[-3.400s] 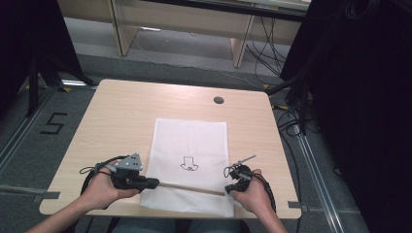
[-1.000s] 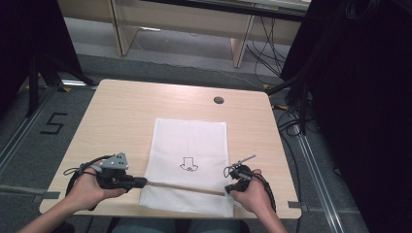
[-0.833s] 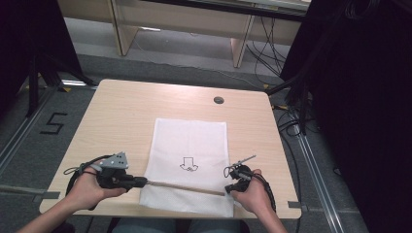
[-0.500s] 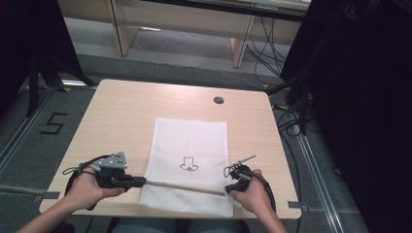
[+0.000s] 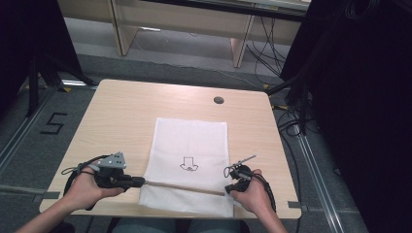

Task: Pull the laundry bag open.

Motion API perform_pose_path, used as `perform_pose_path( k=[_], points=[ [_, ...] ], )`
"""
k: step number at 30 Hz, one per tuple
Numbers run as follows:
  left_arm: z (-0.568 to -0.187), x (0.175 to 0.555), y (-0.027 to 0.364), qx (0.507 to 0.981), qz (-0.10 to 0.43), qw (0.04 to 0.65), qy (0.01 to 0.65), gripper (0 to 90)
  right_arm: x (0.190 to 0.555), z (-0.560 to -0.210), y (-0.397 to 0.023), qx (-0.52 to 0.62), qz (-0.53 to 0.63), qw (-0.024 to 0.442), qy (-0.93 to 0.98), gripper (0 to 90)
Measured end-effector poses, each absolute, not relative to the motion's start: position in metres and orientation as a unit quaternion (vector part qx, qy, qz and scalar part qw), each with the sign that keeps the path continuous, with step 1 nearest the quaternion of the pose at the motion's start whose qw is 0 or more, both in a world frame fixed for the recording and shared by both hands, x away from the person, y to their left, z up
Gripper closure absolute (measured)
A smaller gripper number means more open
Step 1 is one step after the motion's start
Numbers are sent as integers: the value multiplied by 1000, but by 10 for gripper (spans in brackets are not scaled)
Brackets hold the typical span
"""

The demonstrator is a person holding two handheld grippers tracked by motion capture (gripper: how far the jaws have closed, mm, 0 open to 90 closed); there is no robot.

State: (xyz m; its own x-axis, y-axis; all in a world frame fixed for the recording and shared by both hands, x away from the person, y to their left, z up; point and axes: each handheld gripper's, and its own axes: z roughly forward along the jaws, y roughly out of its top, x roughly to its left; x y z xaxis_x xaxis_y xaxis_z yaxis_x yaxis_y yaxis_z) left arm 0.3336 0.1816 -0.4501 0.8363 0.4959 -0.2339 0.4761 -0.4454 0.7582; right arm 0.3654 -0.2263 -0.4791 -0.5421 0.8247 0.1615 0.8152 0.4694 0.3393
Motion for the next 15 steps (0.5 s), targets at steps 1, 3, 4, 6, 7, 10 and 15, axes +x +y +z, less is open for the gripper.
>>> perform_pose_path(
  k=[1,3,4,6,7,10,15],
  points=[
    [-451,333,181,848,10,445,289,875,365,-479,-226,478,191,12,857,900],
    [-450,333,182,850,14,442,288,875,365,-479,-226,478,191,12,857,900],
    [-450,333,182,851,12,441,285,875,365,-479,-226,477,190,13,858,900],
    [-450,332,184,849,12,439,294,875,365,-479,-226,478,191,12,857,900],
    [-450,333,184,849,10,442,290,875,365,-479,-226,478,191,13,857,900],
    [-450,332,185,847,11,441,296,875,366,-479,-226,478,190,13,858,900],
    [-451,332,186,850,13,436,296,875,365,-479,-226,478,190,13,857,900]
  ],
)
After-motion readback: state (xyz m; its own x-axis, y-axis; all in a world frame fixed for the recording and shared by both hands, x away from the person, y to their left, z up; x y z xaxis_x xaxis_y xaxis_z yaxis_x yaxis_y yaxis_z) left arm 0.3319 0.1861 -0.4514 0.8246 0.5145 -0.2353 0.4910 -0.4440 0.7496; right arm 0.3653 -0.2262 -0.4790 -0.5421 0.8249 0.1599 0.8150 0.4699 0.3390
